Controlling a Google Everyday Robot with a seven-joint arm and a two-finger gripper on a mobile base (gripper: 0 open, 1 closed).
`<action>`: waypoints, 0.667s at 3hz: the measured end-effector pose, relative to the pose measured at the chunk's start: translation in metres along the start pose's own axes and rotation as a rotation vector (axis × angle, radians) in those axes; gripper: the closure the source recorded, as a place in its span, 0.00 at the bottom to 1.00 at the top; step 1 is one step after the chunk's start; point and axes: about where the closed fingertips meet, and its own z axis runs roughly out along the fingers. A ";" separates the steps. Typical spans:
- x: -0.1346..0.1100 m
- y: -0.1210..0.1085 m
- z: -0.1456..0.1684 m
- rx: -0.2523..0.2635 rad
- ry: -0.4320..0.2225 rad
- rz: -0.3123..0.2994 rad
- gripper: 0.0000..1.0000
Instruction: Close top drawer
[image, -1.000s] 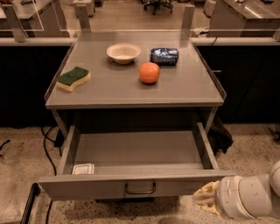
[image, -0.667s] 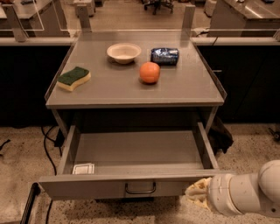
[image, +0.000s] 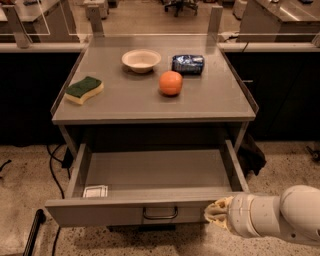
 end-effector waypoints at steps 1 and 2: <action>-0.001 -0.013 0.011 0.039 -0.011 -0.013 1.00; -0.001 -0.026 0.018 0.081 -0.022 -0.022 1.00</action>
Offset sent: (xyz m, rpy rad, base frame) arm 0.0491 0.0023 -0.0062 0.0172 -0.1322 -0.0442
